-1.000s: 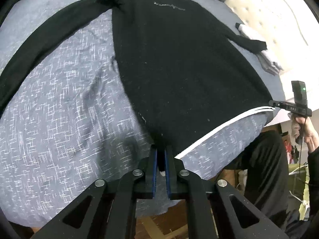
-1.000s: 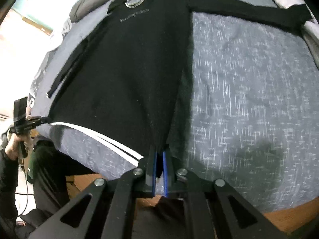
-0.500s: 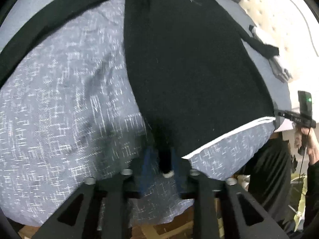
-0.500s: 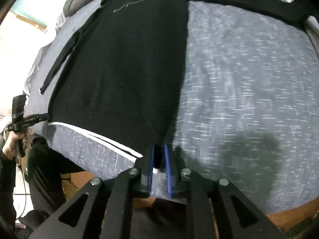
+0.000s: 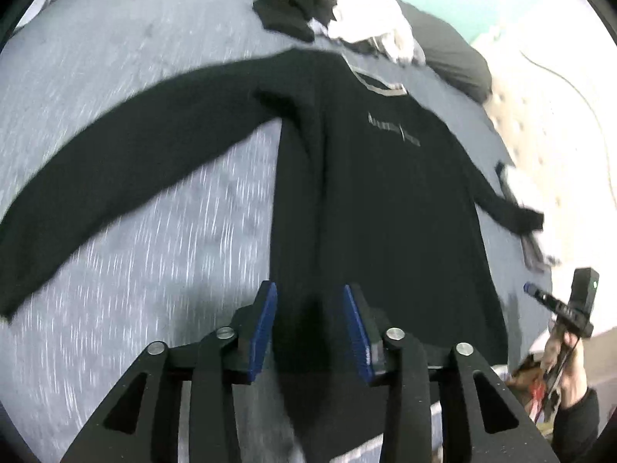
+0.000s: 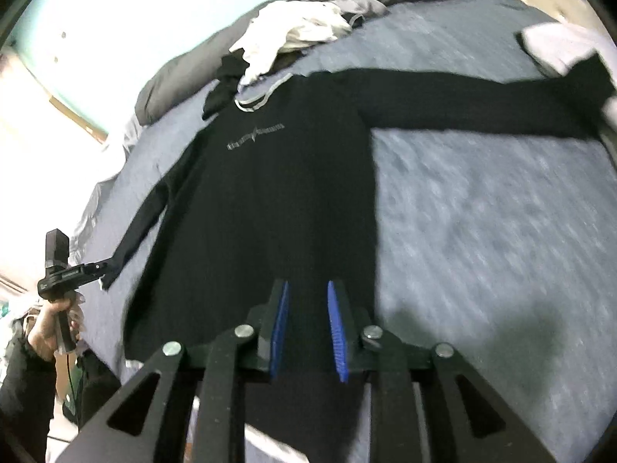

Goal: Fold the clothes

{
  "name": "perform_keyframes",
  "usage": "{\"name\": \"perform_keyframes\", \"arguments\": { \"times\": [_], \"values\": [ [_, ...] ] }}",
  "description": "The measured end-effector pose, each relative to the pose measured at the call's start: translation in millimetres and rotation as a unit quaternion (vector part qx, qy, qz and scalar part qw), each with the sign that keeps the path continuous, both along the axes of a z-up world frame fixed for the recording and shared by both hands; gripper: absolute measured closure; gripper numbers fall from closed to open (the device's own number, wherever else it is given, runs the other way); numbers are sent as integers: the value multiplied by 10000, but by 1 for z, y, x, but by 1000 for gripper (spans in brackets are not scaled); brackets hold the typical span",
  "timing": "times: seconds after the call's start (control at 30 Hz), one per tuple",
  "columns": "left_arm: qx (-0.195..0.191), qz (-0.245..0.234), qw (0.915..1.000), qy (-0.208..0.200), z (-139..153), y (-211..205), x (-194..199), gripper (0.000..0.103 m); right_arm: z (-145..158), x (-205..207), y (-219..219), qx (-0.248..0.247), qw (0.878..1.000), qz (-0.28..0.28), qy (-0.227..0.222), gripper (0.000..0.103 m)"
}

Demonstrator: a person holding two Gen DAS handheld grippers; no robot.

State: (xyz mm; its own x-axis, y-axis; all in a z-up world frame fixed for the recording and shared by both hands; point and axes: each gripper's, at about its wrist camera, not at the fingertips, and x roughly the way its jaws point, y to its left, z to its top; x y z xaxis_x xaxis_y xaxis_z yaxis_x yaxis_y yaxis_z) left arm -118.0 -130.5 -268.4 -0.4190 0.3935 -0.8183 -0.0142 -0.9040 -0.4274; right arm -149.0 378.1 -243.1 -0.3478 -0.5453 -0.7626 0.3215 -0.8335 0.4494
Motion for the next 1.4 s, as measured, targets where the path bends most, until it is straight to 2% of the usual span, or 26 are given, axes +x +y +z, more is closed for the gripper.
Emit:
{"name": "perform_keyframes", "arguments": {
  "times": [0.17,0.33,0.43,0.6,0.73,0.9,0.93,1.0,1.17,1.3,1.4],
  "values": [
    [11,191,9997,134,-6,7,-55,60,-10,-29,-45,-350,9993,51,126,82],
    [-11,268,9996,66,-25,13,-111,60,-17,-50,-73,-713,9972,61,217,80],
    [-50,289,9995,98,-31,17,-139,60,-23,-57,-83,-635,9975,7,310,77],
    [-240,221,9994,65,-37,22,-162,60,-36,-59,-83,-601,9974,-71,381,76],
    [-239,288,9993,45,-45,23,-174,60,-51,-63,-77,-693,9970,-270,233,76],
    [-149,287,9995,58,-51,24,-183,61,-57,-63,-79,-821,9961,-244,220,76],
    [-151,281,9995,47,-53,24,-184,64,-58,-63,-81,-824,9961,-216,224,76],
    [-198,280,9994,44,-53,23,-186,88,-61,-64,-83,-800,9964,-167,224,76],
    [-180,430,9987,199,-42,4,-186,95,-60,-67,-83,-923,9954,-153,212,76],
    [-66,601,9978,275,-34,-15,-191,95,-58,-67,-85,-938,9952,-107,270,76],
    [34,682,9975,206,-38,-22,-196,95,-60,-68,-87,-931,9953,-67,247,76]
  ]
}}
